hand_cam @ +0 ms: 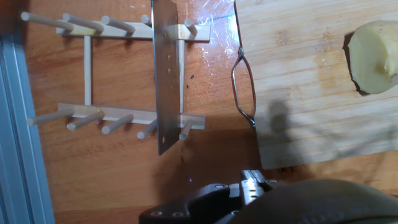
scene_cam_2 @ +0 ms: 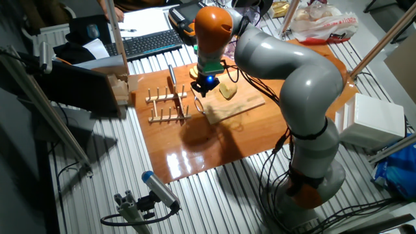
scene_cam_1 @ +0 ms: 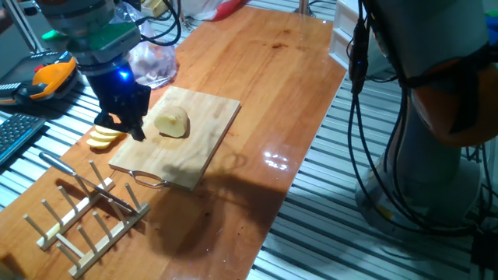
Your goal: Chop the potatoes
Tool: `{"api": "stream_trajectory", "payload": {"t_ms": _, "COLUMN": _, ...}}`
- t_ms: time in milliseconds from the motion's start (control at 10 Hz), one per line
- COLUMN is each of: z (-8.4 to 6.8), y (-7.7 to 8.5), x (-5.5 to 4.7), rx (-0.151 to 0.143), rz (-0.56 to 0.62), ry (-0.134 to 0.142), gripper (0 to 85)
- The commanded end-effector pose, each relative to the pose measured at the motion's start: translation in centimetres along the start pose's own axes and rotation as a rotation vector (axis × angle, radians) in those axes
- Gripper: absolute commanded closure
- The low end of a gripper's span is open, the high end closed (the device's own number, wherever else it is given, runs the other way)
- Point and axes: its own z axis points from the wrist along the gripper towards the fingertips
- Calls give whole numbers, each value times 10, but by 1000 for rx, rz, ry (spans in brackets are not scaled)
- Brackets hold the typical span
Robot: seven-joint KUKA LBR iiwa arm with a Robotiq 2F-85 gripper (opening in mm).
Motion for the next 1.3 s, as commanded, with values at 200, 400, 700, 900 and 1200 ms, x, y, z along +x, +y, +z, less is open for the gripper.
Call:
{"api": "stream_trajectory", "payload": {"t_ms": 200, "z": -8, "y": -24, "x": 6, "rx": 7, "rz": -42, "ry": -3, "gripper": 850}}
{"api": "stream_trajectory", "payload": {"t_ms": 400, "z": -22, "y": -34, "x": 18, "rx": -1, "rz": -37, "ry": 37, "gripper": 850}}
{"api": "stream_trajectory", "payload": {"t_ms": 700, "z": -22, "y": -34, "x": 18, "rx": 29, "rz": -34, "ry": 27, "gripper": 850}}
{"api": "stream_trajectory", "payload": {"t_ms": 900, "z": -22, "y": -34, "x": 18, "rx": 78, "rz": -57, "ry": -14, "gripper": 850}}
{"api": "stream_trajectory", "payload": {"t_ms": 1200, "z": -22, "y": -34, "x": 18, "rx": -6, "rz": -172, "ry": 41, "gripper": 850}}
